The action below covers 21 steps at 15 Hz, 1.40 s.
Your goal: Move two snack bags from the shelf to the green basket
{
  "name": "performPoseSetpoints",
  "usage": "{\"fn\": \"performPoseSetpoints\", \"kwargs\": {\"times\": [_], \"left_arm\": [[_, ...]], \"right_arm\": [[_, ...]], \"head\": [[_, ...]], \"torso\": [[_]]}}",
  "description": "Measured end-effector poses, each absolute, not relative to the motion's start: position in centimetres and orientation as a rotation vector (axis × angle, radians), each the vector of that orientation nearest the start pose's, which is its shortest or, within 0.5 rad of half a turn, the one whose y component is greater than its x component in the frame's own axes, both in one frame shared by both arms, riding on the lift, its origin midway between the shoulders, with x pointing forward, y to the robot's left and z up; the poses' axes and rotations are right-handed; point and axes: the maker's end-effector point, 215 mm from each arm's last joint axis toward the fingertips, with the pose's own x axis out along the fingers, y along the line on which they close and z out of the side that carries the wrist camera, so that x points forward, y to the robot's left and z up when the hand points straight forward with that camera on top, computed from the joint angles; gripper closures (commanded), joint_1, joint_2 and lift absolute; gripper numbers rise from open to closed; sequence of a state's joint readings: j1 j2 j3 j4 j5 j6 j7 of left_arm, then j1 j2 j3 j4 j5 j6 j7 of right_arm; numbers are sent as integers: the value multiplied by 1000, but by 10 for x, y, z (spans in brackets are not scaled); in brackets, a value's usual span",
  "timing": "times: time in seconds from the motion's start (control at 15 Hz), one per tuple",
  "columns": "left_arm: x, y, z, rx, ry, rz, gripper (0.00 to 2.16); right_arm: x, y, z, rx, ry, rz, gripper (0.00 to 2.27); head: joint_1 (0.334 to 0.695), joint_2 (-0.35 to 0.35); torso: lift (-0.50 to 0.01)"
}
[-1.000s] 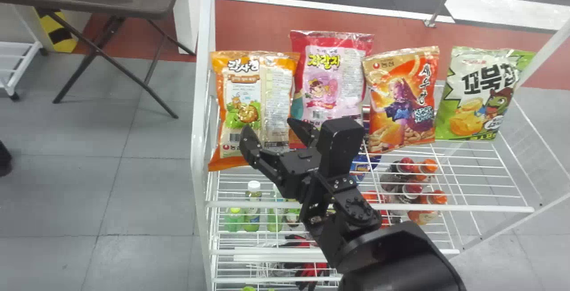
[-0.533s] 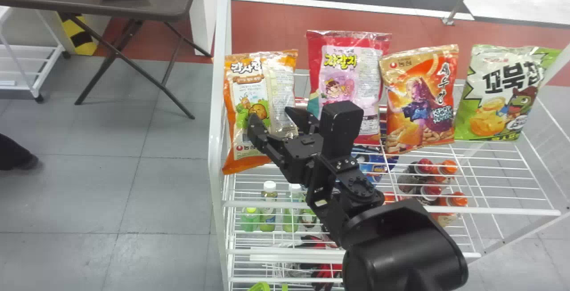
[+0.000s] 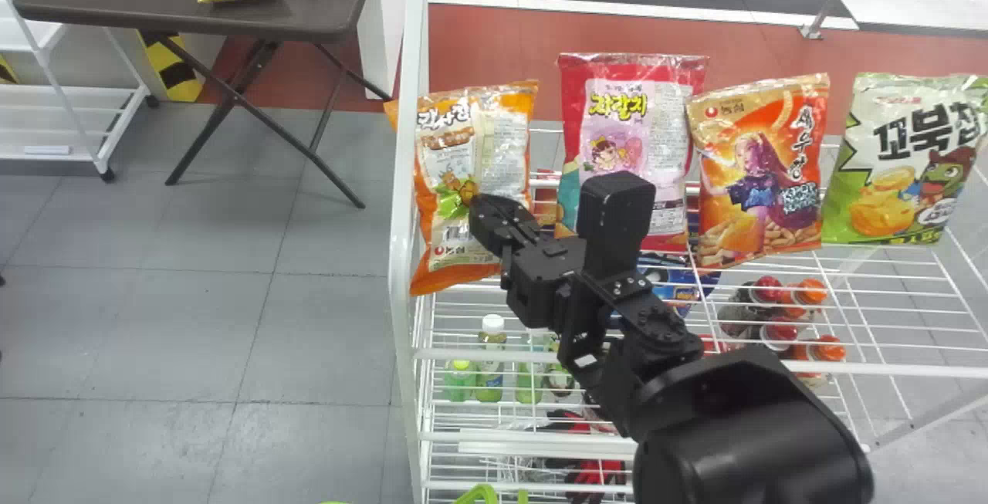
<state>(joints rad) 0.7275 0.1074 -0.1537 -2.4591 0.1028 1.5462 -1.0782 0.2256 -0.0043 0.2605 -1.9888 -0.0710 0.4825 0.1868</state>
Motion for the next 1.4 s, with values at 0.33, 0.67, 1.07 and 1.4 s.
{"fn": "performPoseSetpoints", "kwargs": {"times": [0.33,0.67,1.07,1.4], "left_arm": [[75,-9,-409,-726,1289,-1145,2111],[78,-12,-401,-725,1265,-1155,2111],[83,-18,-395,-720,1243,-1163,2111],[89,-20,-391,-718,1217,-1135,2111]], "right_arm": [[448,-41,-354,168,312,493,2196],[393,-77,-347,184,364,477,2199],[339,-147,-318,184,451,444,2199],[282,-185,-335,208,663,479,2199]], "head": [[695,-113],[695,-213],[695,-350],[695,-350]], "torso": [[-17],[-17],[-17],[-17]]}}
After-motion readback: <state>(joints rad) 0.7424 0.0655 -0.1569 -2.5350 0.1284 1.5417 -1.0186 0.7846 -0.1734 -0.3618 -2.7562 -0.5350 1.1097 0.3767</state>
